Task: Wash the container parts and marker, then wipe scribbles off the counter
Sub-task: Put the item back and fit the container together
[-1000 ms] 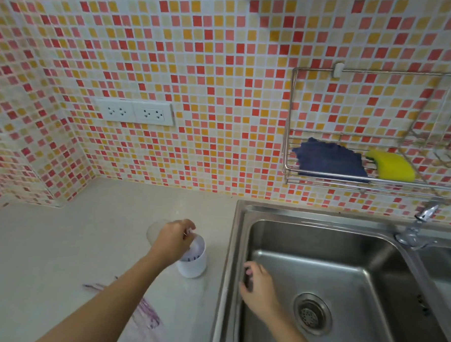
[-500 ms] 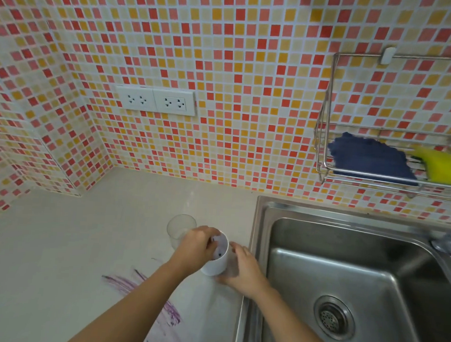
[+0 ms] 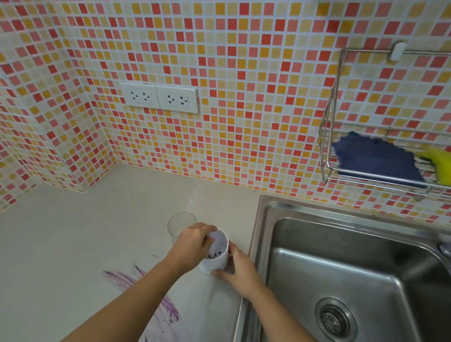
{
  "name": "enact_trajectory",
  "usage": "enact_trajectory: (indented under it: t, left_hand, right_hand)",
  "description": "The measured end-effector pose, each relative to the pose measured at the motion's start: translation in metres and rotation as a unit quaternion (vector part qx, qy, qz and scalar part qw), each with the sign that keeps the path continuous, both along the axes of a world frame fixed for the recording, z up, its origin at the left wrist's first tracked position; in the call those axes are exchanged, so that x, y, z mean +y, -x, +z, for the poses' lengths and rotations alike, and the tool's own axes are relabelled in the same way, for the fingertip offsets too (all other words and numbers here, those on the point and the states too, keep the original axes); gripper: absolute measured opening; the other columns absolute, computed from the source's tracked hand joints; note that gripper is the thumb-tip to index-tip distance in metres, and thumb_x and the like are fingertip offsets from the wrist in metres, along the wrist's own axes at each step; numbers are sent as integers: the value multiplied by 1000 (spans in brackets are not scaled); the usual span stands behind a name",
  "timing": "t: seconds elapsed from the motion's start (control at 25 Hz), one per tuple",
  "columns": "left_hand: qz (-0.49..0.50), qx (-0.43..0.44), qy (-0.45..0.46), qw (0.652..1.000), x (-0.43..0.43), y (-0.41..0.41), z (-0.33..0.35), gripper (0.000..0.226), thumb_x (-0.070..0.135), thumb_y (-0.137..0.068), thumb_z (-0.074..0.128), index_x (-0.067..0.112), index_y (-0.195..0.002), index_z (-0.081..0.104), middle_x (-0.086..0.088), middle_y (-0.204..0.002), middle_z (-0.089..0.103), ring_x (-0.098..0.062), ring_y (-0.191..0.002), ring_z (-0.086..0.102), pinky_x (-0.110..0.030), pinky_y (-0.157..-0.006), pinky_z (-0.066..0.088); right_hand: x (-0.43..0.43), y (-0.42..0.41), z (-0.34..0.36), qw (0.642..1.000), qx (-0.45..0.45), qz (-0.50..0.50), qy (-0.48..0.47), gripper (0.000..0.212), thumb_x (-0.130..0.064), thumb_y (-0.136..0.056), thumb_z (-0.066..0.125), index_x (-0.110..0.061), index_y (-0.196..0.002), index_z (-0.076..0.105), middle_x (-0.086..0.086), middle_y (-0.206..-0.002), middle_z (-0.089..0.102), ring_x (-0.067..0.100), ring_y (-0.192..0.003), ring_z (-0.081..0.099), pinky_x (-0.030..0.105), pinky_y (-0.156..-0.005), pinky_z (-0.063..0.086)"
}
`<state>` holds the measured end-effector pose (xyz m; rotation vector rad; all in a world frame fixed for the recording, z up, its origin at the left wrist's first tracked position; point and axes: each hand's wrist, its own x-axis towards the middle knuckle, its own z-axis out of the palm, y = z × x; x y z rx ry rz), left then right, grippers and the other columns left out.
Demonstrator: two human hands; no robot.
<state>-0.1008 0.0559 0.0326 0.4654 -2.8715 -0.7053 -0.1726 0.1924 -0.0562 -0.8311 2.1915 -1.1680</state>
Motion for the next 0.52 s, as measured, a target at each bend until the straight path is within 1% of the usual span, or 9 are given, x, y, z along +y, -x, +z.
enact_trajectory:
  t: [0.24, 0.52]
  left_hand:
    - [2, -4, 8, 1000, 1, 4, 1, 31, 10, -92, 51, 7, -122, 60, -11, -117, 64, -26, -102, 60, -24, -86, 41]
    - [25, -1, 5, 1000, -1, 4, -1, 30, 8, -91, 53, 7, -120, 61, -13, -115, 65, -29, -101, 60, -28, -89, 43]
  right_hand:
    - [0, 1, 0, 1000, 8, 10, 7, 77, -43, -67, 76, -27, -133, 40, -7, -125, 59, 11, -112, 56, 30, -95, 46]
    - [0, 3, -2, 1000, 12, 14, 2, 79, -45, -67, 76, -27, -135, 38, -6, -127, 58, 13, -113, 56, 33, -96, 46]
